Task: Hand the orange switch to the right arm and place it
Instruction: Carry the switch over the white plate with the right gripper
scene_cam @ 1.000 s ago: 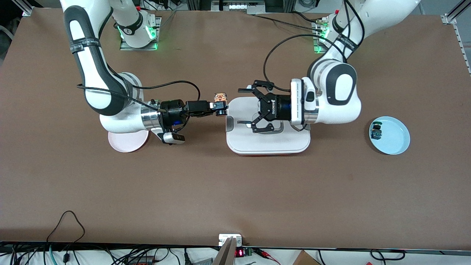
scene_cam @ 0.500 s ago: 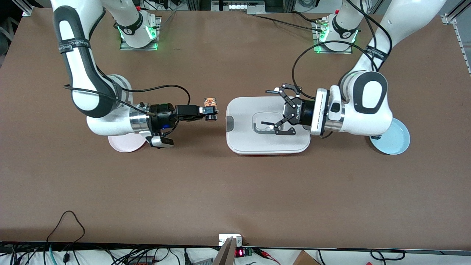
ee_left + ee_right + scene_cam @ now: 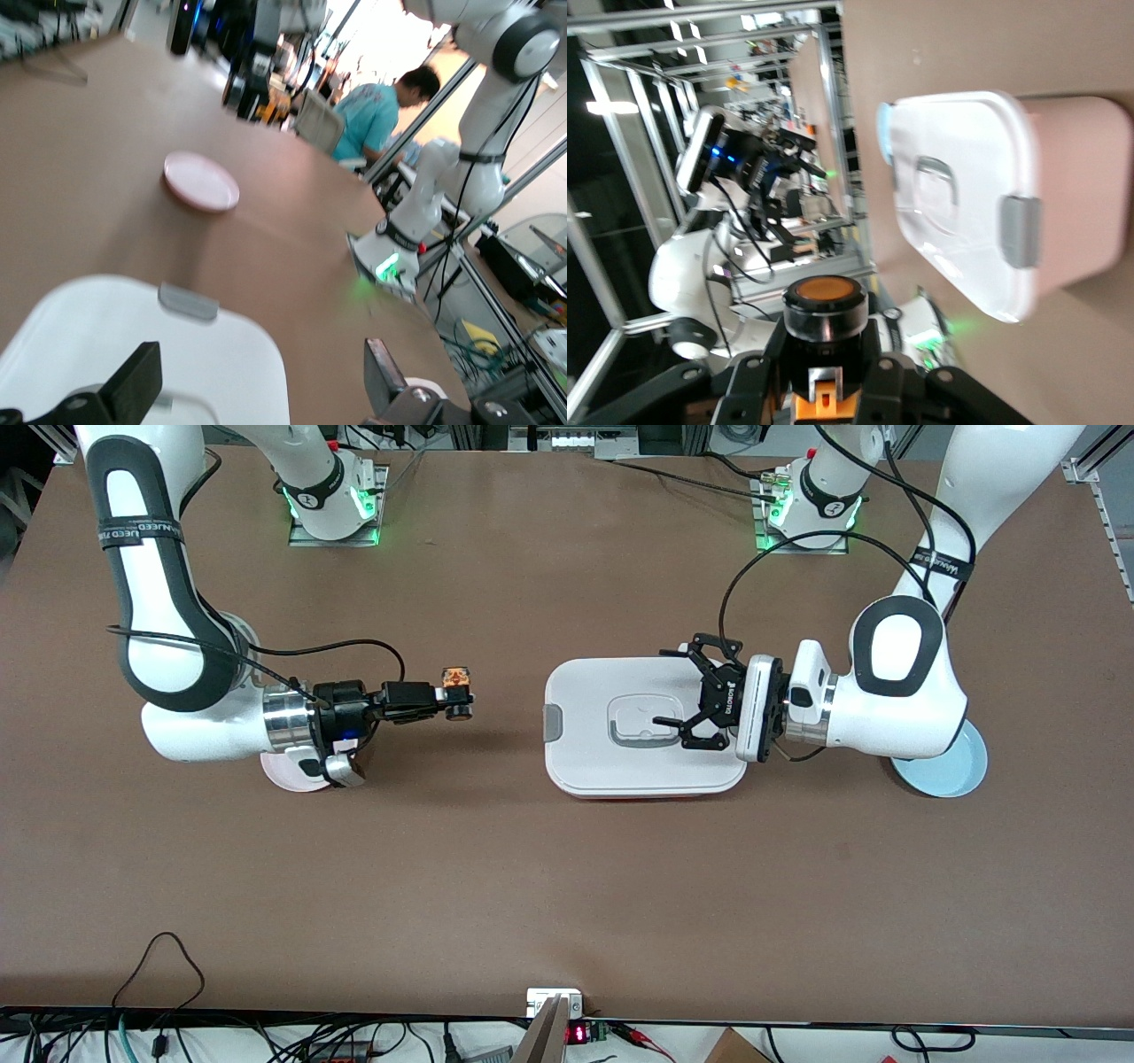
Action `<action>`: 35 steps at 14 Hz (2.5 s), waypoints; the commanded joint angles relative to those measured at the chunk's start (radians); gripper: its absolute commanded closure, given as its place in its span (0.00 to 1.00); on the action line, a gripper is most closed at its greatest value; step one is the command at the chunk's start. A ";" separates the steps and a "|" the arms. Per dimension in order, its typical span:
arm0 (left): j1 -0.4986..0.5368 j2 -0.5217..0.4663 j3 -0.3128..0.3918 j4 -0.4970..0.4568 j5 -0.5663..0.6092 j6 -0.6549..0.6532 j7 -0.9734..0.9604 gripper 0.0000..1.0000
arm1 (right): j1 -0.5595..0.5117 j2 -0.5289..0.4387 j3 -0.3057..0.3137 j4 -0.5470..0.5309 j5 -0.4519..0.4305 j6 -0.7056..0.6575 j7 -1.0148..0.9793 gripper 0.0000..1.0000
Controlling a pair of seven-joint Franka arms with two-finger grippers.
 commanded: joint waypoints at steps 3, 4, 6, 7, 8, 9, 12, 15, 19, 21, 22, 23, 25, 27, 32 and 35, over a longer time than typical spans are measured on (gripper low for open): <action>0.011 -0.019 0.005 0.006 0.240 -0.085 -0.266 0.00 | -0.066 -0.043 0.008 -0.018 -0.265 -0.058 -0.037 1.00; 0.012 -0.027 0.004 0.008 0.290 -0.105 -0.320 0.00 | -0.080 -0.051 0.007 -0.019 -0.337 -0.071 -0.063 1.00; 0.026 -0.030 0.007 0.047 0.378 -0.188 -0.433 0.00 | -0.109 -0.063 0.007 -0.018 -0.470 -0.085 -0.103 1.00; 0.032 -0.030 0.005 0.073 0.427 -0.235 -0.497 0.00 | -0.120 -0.065 0.008 -0.018 -0.535 -0.090 -0.125 1.00; 0.044 -0.030 0.005 0.119 0.479 -0.283 -0.583 0.00 | -0.129 -0.070 0.008 -0.018 -0.598 -0.096 -0.151 1.00; 0.046 -0.030 0.004 0.159 0.539 -0.352 -0.674 0.00 | -0.131 -0.074 0.008 -0.018 -0.673 -0.096 -0.184 1.00; 0.045 -0.030 0.005 0.265 0.701 -0.479 -0.910 0.00 | -0.129 -0.085 0.008 -0.012 -0.926 -0.067 -0.319 1.00; 0.029 -0.036 -0.015 0.331 1.005 -0.541 -1.129 0.00 | -0.126 -0.086 0.014 -0.015 -1.130 0.043 -0.465 1.00; 0.020 -0.117 0.023 0.378 1.052 -0.607 -1.328 0.00 | -0.125 -0.088 0.014 -0.039 -1.267 0.177 -0.631 1.00; -0.100 -0.235 0.243 0.309 1.038 -0.532 -1.334 0.00 | -0.119 -0.094 0.016 -0.087 -1.331 0.288 -0.727 1.00; -0.201 -0.284 0.393 0.272 1.035 -0.465 -1.343 0.00 | -0.118 -0.097 0.016 -0.117 -1.338 0.347 -0.773 1.00; -0.242 -0.332 0.463 0.226 1.024 -0.417 -1.357 0.00 | -0.118 -0.099 0.016 -0.148 -1.339 0.397 -0.821 1.00; -0.259 -0.465 0.499 0.084 1.010 -0.319 -1.371 0.00 | -0.122 -0.099 0.016 -0.199 -1.339 0.477 -0.901 1.00; -0.264 -0.506 0.504 0.020 1.004 -0.233 -1.371 0.00 | -0.120 -0.099 0.016 -0.237 -1.341 0.554 -0.970 1.00; -0.265 -0.412 0.491 0.144 0.998 -0.296 -1.461 0.00 | -0.118 -0.096 0.014 -0.315 -1.353 0.678 -1.047 1.00; -0.262 -0.412 0.488 0.156 0.997 -0.296 -1.463 0.00 | -0.100 -0.096 0.014 -0.371 -1.405 0.760 -1.047 1.00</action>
